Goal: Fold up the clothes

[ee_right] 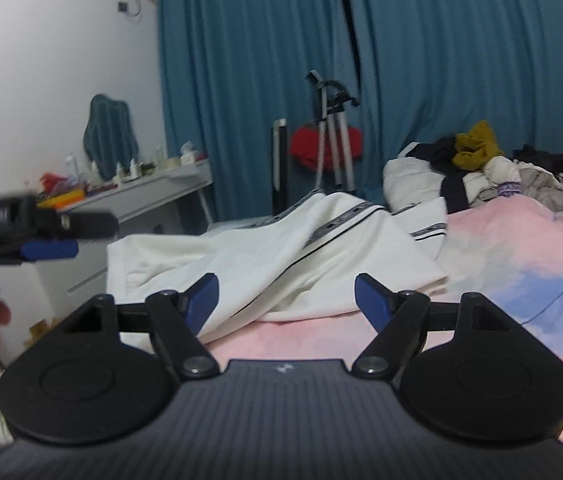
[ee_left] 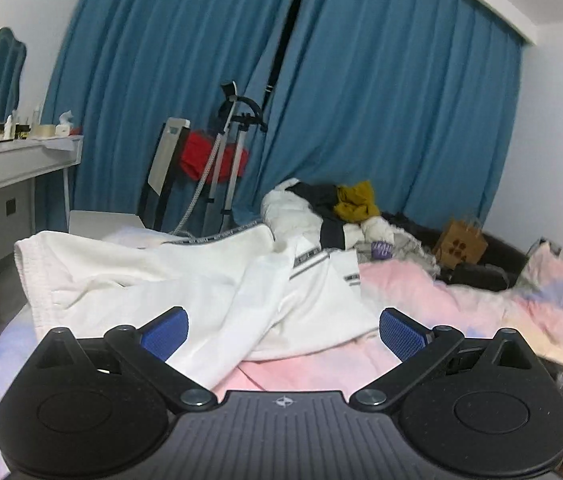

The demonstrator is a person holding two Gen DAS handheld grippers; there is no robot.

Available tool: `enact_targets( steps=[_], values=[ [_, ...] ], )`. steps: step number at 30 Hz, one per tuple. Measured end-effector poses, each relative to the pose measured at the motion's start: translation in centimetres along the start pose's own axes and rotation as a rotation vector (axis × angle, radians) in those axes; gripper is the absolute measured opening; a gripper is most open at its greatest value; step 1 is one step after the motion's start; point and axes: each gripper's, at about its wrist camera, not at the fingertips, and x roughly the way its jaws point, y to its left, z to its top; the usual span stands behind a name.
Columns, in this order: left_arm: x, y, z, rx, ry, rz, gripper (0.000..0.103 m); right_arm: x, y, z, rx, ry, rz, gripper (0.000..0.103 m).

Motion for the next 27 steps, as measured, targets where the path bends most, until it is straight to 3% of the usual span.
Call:
enact_targets(
  steps=[10, 18, 23, 27],
  values=[
    [3.6, 0.0, -3.3, 0.042, 0.037, 0.013, 0.103, 3.3, -3.1, -2.2, 0.011, 0.027, -0.047, 0.084],
    [4.3, 0.3, -4.0, 0.062, 0.061, 0.038, 0.103, 2.9, -3.8, -3.1, 0.07, 0.04, -0.081, 0.084],
    [7.6, -0.6, -2.9, 0.186, 0.08, 0.028, 0.102, 2.3, -4.5, -3.4, 0.112, 0.054, -0.123, 0.084],
    [12.7, -2.0, -1.2, 0.258, 0.097, 0.03, 0.101, 2.0, -5.4, -3.6, 0.152, 0.054, -0.147, 0.084]
  ],
)
